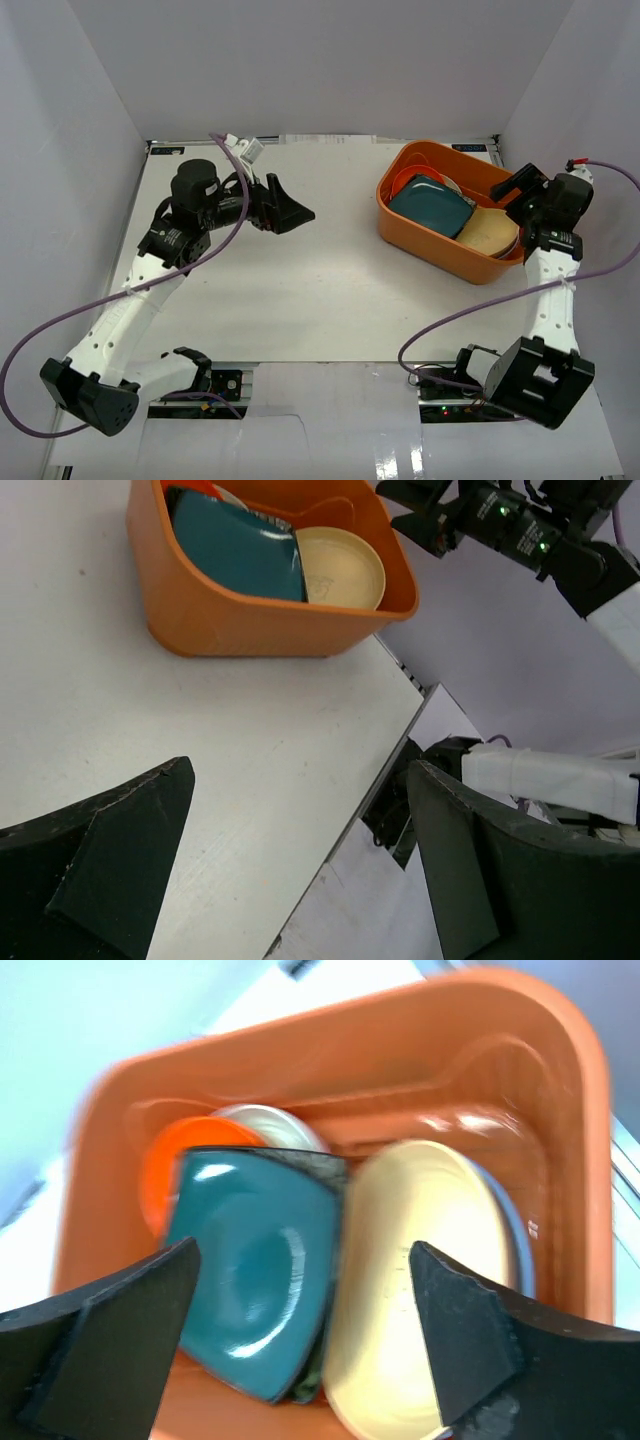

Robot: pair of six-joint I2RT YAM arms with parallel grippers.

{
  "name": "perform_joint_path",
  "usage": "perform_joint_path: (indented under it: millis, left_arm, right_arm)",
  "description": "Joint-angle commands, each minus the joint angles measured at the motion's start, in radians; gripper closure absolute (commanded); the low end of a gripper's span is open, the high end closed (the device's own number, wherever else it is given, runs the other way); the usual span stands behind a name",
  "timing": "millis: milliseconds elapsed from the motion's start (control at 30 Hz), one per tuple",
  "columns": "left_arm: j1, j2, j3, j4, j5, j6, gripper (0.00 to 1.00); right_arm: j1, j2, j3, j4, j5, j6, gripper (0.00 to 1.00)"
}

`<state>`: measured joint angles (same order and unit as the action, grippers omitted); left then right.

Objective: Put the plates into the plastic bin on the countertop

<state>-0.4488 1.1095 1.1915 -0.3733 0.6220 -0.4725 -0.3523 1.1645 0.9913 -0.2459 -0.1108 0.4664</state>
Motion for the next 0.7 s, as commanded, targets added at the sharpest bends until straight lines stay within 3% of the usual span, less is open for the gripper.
perform_joint_path:
  millis: [0, 233, 400, 667]
  left_arm:
    - [-0.002, -0.057, 0.089, -0.042, -0.064, 0.046, 0.02]
    - [-0.002, -0.154, 0.169, -0.041, -0.194, 0.07, 0.02]
    - [-0.002, -0.33, 0.108, -0.041, -0.342, 0.084, 0.02]
    - [-0.002, -0.527, -0.029, -0.058, -0.511, 0.106, 0.02]
  right_arm:
    - [0.003, -0.121, 0.033, 0.014, -0.132, -0.014, 0.07]
    - [0.053, -0.475, -0.063, 0.012, -0.303, 0.012, 0.1]
    - [0.127, -0.562, 0.01, 0.085, -0.547, 0.052, 0.1]
    - [0.19, -0.675, 0.09, 0.083, -0.518, 0.014, 0.1]
